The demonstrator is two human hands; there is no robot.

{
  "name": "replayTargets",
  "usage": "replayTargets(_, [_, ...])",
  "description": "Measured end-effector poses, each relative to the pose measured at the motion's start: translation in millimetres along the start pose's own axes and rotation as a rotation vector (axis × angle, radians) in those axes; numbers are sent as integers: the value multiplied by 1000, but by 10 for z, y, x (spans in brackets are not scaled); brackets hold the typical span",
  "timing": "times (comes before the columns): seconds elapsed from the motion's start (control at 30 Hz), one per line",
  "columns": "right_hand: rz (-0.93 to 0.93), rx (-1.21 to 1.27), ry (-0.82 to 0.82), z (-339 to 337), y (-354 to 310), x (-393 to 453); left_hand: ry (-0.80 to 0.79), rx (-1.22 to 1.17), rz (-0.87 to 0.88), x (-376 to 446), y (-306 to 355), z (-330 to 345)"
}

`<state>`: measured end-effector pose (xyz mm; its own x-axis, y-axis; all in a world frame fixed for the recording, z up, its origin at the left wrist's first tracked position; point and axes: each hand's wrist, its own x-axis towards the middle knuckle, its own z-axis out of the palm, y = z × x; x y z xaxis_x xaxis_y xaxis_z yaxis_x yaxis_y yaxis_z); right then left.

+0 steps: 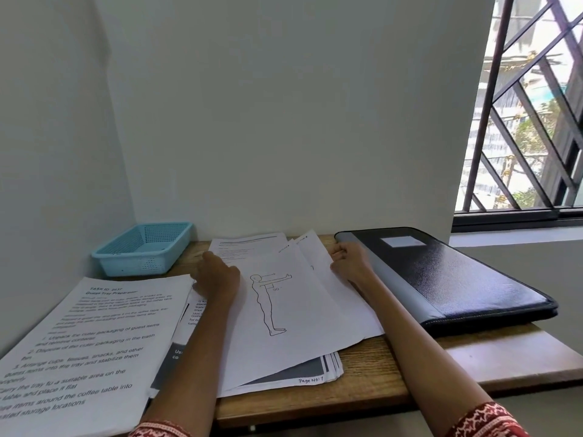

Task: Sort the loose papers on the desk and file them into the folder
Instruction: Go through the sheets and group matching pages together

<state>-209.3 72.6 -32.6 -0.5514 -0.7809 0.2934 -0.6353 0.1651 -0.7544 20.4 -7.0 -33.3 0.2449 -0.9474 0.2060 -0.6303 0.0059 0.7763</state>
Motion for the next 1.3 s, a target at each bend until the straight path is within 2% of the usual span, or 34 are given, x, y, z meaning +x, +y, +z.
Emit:
replayTargets(0.13, [19,48,21,-40,-16,-23,-52,37,-68,26,-19,-36])
replayTargets(0.3, [67,72,95,-70,-23,-28,-120,88,-45,0,-44,-71])
replayTargets(0.5, [110,92,195,-123,-13,-56,-23,16,-84,71,-88,-144])
replayTargets(0.8, [118,78,170,-100,16,-2,-84,-104,-58,121,-139,-116])
replayTargets(1.3, [131,154,163,-58,75,24,-35,-218,-95,72,-102,-98])
